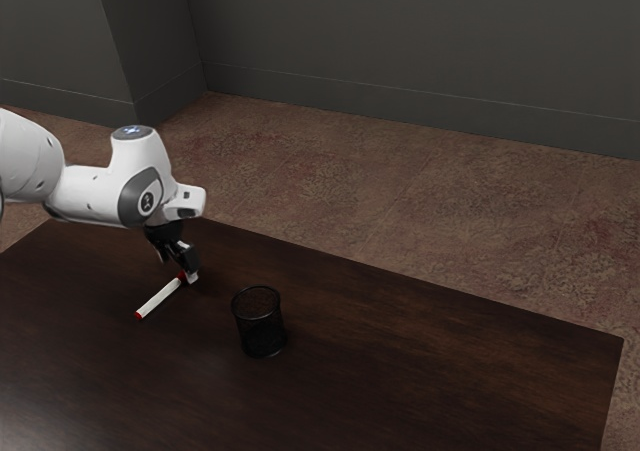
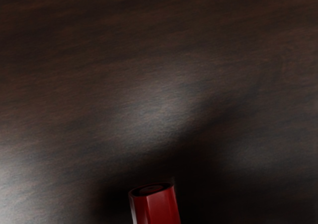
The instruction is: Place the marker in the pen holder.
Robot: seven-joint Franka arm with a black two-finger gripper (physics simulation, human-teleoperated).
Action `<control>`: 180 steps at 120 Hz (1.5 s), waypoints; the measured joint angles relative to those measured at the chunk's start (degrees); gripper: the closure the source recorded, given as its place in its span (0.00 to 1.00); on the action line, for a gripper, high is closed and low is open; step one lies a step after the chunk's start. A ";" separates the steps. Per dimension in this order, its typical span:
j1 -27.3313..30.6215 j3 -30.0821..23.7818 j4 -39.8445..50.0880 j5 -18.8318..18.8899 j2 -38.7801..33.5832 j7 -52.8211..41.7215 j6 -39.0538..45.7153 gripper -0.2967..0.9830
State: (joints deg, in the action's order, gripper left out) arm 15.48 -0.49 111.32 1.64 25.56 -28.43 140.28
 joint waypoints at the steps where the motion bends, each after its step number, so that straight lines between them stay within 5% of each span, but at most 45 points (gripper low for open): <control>1: -0.02 0.07 -0.13 -0.11 0.08 -0.10 0.00 0.23; 48: -1.02 2.15 -7.07 -5.66 4.19 -3.89 -6.04 0.23; 107: -1.32 2.10 -6.80 -7.67 4.10 -6.41 -13.77 0.24; 156: -1.50 2.68 -7.03 -7.82 3.54 -7.75 -15.79 0.69; 180: -1.56 2.69 -6.82 -7.61 3.56 -7.89 -16.23 0.78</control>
State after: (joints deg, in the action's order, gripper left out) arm 13.92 2.20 104.50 -5.97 29.12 -36.32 124.05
